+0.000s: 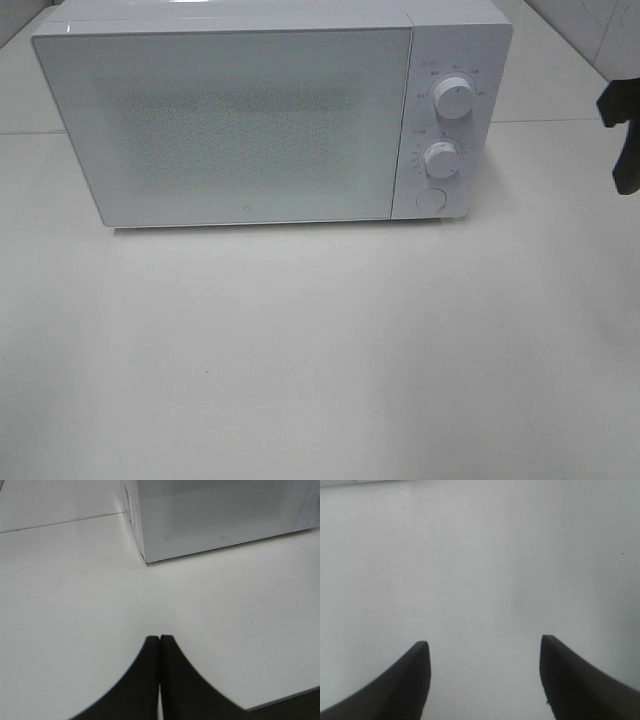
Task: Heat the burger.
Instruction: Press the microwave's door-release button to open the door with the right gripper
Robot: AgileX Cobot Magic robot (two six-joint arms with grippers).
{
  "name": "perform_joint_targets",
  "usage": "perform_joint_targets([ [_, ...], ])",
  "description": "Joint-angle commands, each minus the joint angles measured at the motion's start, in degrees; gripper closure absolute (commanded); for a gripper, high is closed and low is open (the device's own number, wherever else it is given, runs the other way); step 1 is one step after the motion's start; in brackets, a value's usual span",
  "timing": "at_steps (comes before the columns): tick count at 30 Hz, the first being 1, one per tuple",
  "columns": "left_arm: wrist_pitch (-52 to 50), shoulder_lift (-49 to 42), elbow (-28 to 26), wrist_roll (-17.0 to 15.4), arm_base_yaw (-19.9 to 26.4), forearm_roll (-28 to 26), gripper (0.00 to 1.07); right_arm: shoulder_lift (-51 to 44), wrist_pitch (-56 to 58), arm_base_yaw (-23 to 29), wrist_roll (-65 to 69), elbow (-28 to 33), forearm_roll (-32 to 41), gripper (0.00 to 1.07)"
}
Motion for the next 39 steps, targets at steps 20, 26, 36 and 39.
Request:
perform_joint_targets([
  [20, -0.52, -0.06, 0.17, -0.34, 0.11, 0.06, 1.07, -35.64, 2.41, -0.34, -3.09, 23.72, 0.06, 0.46],
  [26, -0.52, -0.06, 0.17, -0.34, 0.11, 0.06, 1.07, -47.9, -0.29, -0.29, -6.7, 29.85, 0.11, 0.46],
  [36, -0.52, -0.06, 0.17, -0.34, 0.11, 0.06, 1.07, -64.4, 0.0, -0.29, -7.91, 29.91, 0.23, 0.46],
  [39, -0.52, -0.06, 0.17, -0.34, 0.11, 0.06, 1.07, -69.33, 0.0, -0.29, -7.96, 30.02, 0.23, 0.46],
])
